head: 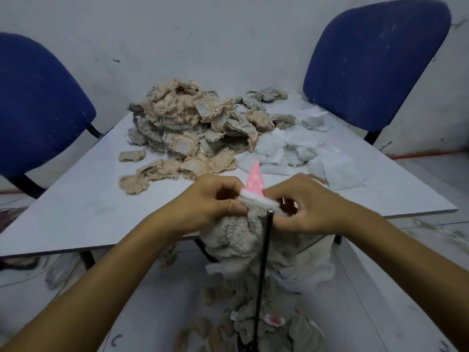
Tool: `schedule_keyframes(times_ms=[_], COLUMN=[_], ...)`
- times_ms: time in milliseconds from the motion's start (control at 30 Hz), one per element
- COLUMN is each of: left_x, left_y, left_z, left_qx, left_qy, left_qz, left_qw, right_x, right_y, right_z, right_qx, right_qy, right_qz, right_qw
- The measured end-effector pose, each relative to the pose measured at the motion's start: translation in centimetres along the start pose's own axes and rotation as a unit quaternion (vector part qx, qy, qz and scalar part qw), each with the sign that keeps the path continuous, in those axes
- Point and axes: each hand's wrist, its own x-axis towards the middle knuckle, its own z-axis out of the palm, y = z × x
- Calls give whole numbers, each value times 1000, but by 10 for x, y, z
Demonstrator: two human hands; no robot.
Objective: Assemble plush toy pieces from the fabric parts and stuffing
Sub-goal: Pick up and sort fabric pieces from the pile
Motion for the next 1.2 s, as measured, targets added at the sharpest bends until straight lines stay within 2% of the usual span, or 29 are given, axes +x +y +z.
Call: schedule_keyframes(times_ms=[100, 200, 267, 333, 400, 467, 533, 600, 667, 767, 867, 933, 1067, 1200], left_x=[-2, -1, -2, -4, -3, 1, 7, 11, 14, 21, 24, 25, 26, 28], left_y=[-1, -4, -8, -11, -13, -20, -28, -35, -41, -52, -60, -60, -46, -42], left_z=[-2, -6, -8, -7, -6, -7, -12, -17, -19, -23, -27, -25, -10, -2], left_qx=[-36, -23, -23, -29, -13, 21, 84, 111, 123, 278, 403, 428, 317, 253], left_qy=[7, -18, -24, -40, -42, 25, 119, 173, 190, 214, 169, 156, 182, 171], left_qz=[-11, -28, -36, -43, -46, -32, -32, -43, -45, -22, -99, -113, -17, -11], left_qw=[999, 999, 999, 998, 998, 999, 989, 978, 973, 936, 894, 883, 931, 952], right_x=[2, 3, 6, 8, 9, 13, 20, 27, 33, 41, 45, 45, 45, 47], right_y=[-1, 0, 4, 7, 10, 15, 22, 27, 26, 22, 20, 24, 32, 31], right_z=[-3, -5, -4, -4, -4, -5, -5, 0, 10, 31, 49, 51, 48, 54], right_qx=[3, 42, 50, 54, 89, 129, 114, 110, 86, -22, -89, -56, 61, 12], right_qy=[3, 16, -26, -102, -128, -78, -6, 16, -12, -14, 18, 50, 138, 133], right_qz=[-3, -11, 9, 44, 68, 96, 131, 143, 133, 122, 139, 146, 137, 143], right_qw=[1000, 999, 998, 992, 985, 984, 985, 983, 987, 992, 986, 986, 979, 981])
